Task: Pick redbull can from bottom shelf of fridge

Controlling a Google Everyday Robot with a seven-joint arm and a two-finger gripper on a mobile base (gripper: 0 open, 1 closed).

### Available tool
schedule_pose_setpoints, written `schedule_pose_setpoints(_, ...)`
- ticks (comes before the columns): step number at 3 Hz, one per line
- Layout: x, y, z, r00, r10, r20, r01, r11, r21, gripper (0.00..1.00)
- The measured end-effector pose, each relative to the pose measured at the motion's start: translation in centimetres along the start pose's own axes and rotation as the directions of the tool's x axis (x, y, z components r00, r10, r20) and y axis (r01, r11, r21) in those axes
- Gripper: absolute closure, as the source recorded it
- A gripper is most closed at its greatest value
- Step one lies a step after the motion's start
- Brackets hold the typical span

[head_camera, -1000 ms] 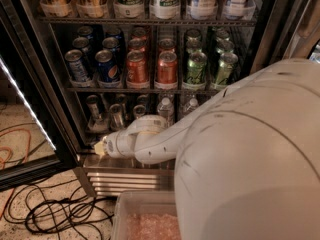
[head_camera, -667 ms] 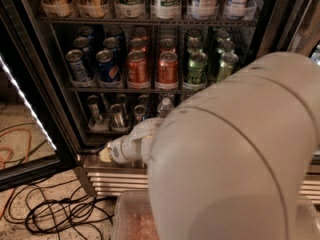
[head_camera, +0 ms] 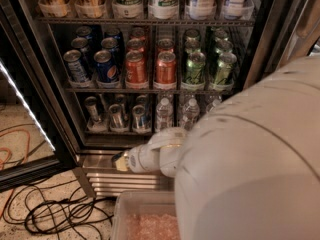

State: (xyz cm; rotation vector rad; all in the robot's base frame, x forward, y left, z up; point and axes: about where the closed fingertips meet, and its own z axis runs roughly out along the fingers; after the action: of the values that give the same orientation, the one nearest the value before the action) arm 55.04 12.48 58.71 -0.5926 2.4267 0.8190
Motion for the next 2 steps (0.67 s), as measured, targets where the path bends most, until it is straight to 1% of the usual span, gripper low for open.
schedule_pose_setpoints(1,7.0,-1.7,-3.7,0.98,0.194,-0.039,-0.192,0.9804,0.042,1.0)
schedule_pose_setpoints(2,12.8,-2.1,-5.7,0.941,0.329,-0.081,-0.324,0.9438,0.063,1.0)
